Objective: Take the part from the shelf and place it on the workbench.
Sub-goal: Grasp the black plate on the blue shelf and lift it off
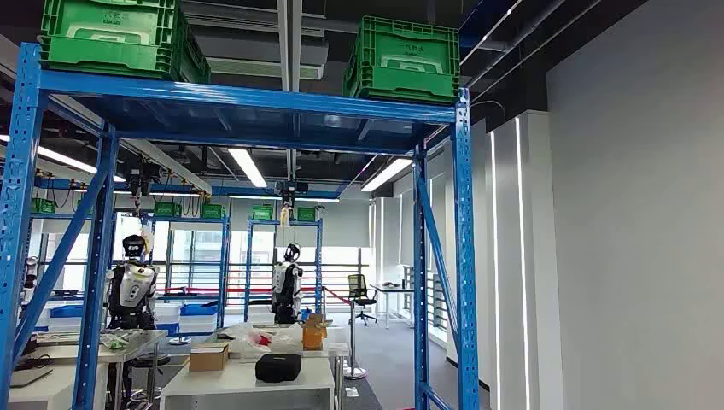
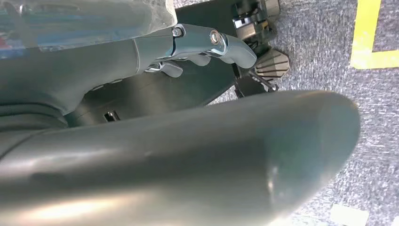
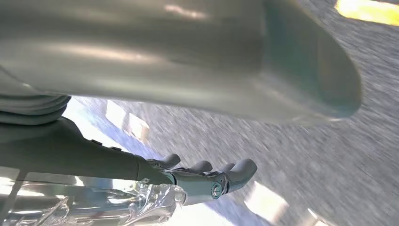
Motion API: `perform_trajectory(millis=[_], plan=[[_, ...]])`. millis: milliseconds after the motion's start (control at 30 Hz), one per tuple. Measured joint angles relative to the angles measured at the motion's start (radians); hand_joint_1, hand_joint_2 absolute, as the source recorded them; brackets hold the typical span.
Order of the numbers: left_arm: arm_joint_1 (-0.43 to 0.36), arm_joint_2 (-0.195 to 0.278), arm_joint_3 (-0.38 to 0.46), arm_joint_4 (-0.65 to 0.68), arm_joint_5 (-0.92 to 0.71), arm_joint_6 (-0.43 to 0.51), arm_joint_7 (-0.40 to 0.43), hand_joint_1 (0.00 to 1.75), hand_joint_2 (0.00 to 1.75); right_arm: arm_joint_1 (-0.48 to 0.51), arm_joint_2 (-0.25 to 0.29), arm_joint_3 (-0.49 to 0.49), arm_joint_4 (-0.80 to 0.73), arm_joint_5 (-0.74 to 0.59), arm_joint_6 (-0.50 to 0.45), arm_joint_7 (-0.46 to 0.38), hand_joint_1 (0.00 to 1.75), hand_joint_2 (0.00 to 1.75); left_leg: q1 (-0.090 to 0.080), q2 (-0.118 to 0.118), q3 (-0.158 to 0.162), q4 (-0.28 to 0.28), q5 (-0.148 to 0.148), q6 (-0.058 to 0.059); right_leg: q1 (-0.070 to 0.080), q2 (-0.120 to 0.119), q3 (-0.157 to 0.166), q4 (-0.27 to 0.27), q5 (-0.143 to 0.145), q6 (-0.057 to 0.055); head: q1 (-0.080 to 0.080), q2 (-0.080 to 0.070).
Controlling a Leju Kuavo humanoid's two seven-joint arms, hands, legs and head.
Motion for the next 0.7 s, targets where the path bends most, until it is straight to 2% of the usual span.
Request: perform_trajectory(millis=[400,700], plan=[[-0.031,0.001,-0.087,0.006,0.064,0.008,0.006,0.0,0.0,-0.024,-0.087,-0.125,-0.258,0.287,0.029,0.077,0.0,0.0,0.0,-0.002,0.0,0.0,0.001,0.0,0.0,-0.003,0.002,0.0,0.0,0.0,0.0,0.0],[-0.052,0.003,-0.143,0.012,0.102,0.007,0.007,0.0,0.0,-0.114,-0.131,-0.155,-0.494,0.511,0.089,0.119,0.0,0.0,0.0,-0.005,0.001,0.0,0.002,-0.001,0.0,-0.005,0.003,0.0,0.0,0.0,0.0,0.0]])
